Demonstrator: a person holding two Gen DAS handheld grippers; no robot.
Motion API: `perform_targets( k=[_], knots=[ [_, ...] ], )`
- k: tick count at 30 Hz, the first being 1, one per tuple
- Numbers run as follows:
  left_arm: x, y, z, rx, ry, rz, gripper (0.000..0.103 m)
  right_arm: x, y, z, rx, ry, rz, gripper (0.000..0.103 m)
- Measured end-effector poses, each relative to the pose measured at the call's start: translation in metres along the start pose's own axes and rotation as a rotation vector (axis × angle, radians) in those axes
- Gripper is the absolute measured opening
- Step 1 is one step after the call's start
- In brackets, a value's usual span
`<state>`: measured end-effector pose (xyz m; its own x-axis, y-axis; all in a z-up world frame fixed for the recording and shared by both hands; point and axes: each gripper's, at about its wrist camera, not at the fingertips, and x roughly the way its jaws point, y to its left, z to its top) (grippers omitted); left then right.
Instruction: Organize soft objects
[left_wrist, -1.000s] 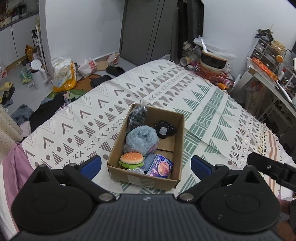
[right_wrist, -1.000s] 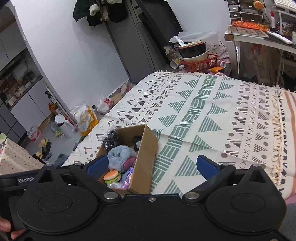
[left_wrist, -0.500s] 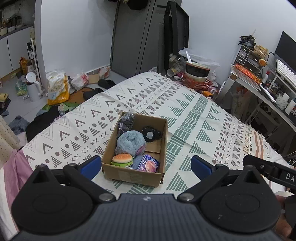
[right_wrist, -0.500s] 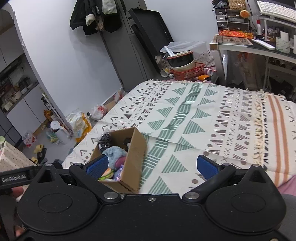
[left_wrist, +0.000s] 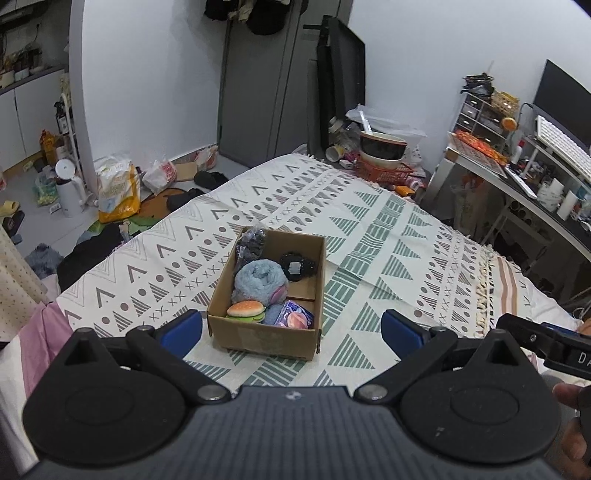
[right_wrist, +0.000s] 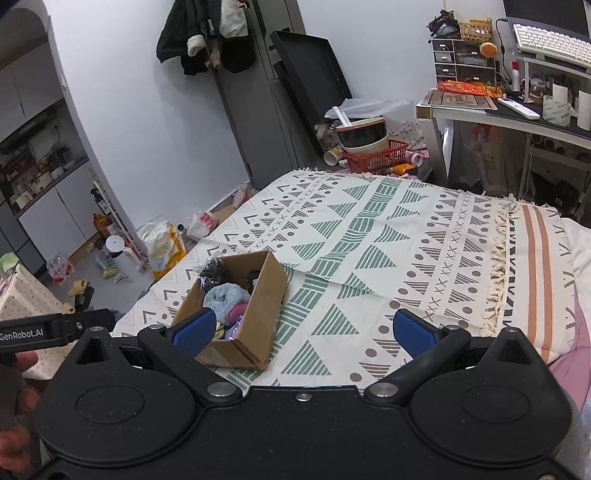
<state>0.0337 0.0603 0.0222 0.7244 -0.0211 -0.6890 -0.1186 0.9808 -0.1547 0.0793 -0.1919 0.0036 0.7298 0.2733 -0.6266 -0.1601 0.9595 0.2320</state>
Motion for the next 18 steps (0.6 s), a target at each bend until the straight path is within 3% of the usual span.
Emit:
perform_targets(
  k=[10, 18],
  knots=[
    [-0.025, -0.005, -0.008, 0.017, -0.019, -0.004, 0.102, -0.035, -0.005, -0.006, -0.002, -0.013, 0.035, 0.103],
    [-0.042, -0.007, -0.01, 0.02, -0.027, 0.011, 0.102, -0.052, -0.005, -0.011, -0.036, -0.003, 0.002, 0.103]
  ],
)
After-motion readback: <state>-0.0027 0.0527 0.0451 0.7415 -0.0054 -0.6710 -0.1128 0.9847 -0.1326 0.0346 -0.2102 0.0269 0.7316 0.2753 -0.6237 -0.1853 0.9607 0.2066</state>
